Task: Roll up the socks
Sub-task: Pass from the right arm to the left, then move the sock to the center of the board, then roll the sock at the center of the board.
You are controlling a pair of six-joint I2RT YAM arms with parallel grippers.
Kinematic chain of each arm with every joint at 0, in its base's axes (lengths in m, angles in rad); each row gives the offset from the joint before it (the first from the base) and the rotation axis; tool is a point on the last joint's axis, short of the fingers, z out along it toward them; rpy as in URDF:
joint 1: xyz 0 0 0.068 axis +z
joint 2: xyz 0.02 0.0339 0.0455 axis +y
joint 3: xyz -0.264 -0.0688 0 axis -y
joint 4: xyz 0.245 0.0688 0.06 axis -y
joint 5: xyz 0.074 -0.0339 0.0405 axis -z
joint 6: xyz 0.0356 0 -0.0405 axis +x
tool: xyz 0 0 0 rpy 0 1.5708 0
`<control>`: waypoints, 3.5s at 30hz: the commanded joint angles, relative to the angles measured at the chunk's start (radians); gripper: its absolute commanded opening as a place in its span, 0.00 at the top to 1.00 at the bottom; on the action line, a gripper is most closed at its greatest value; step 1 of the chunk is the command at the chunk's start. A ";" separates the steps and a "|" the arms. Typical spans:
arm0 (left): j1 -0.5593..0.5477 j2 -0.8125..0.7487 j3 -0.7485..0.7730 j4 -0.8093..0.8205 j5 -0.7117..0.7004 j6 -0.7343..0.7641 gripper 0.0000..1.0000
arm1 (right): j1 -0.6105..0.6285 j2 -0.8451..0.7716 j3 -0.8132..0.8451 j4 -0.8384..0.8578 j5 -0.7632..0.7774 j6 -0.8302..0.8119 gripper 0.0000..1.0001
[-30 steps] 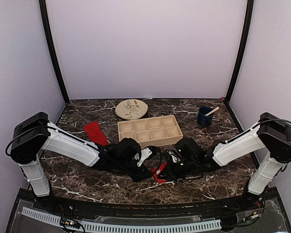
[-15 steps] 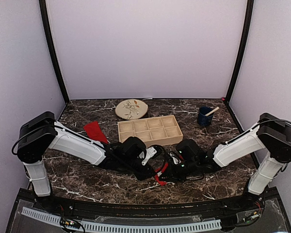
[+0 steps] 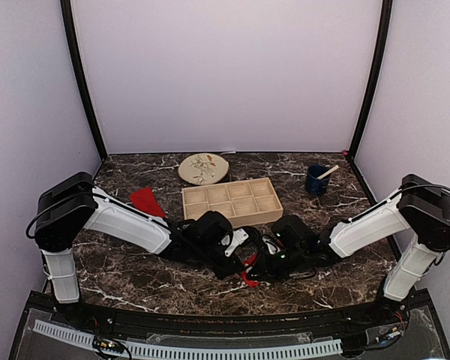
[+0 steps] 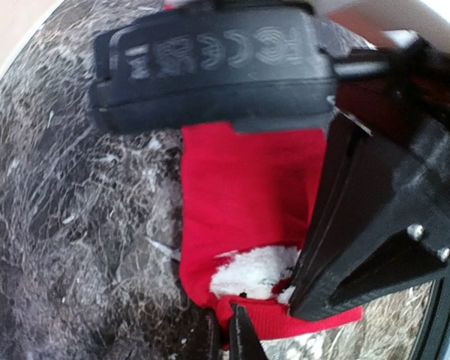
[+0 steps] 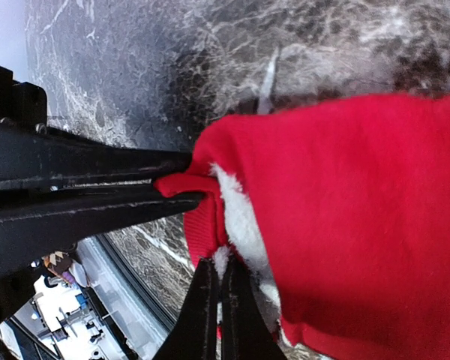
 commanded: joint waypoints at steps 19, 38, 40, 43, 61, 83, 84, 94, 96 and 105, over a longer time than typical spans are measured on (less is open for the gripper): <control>0.002 0.004 -0.033 -0.203 0.009 -0.187 1.00 | 0.012 -0.248 0.020 -0.386 0.385 -0.093 0.71; -0.025 -0.073 -0.087 -0.322 -0.012 -0.403 1.00 | -0.078 -0.073 0.179 -0.445 0.568 -0.226 0.75; -0.033 -0.080 -0.084 -0.347 -0.030 -0.434 1.00 | -0.086 -0.028 0.196 -0.441 0.559 -0.246 0.75; -0.041 -0.087 -0.079 -0.382 -0.060 -0.475 1.00 | -0.096 0.018 0.221 -0.432 0.545 -0.275 0.75; -0.048 -0.138 -0.068 -0.374 -0.106 -0.511 0.73 | -0.101 0.170 0.359 -0.410 0.445 -0.425 0.75; -0.047 -0.087 -0.045 -0.348 -0.092 -0.500 0.74 | -0.026 0.033 0.372 -0.525 0.589 -0.462 0.65; -0.047 -0.087 -0.047 -0.346 -0.091 -0.500 0.74 | -0.017 0.017 0.359 -0.531 0.599 -0.459 0.64; -0.047 -0.093 -0.053 -0.322 -0.076 -0.496 0.74 | 0.176 -0.151 0.258 -0.574 0.785 -0.426 0.60; -0.047 -0.097 -0.062 -0.311 -0.072 -0.499 0.74 | 0.234 -0.175 0.246 -0.585 0.828 -0.432 0.60; -0.047 -0.114 -0.091 -0.280 -0.041 -0.497 0.74 | 0.507 -0.153 0.251 -0.589 1.065 -0.493 0.59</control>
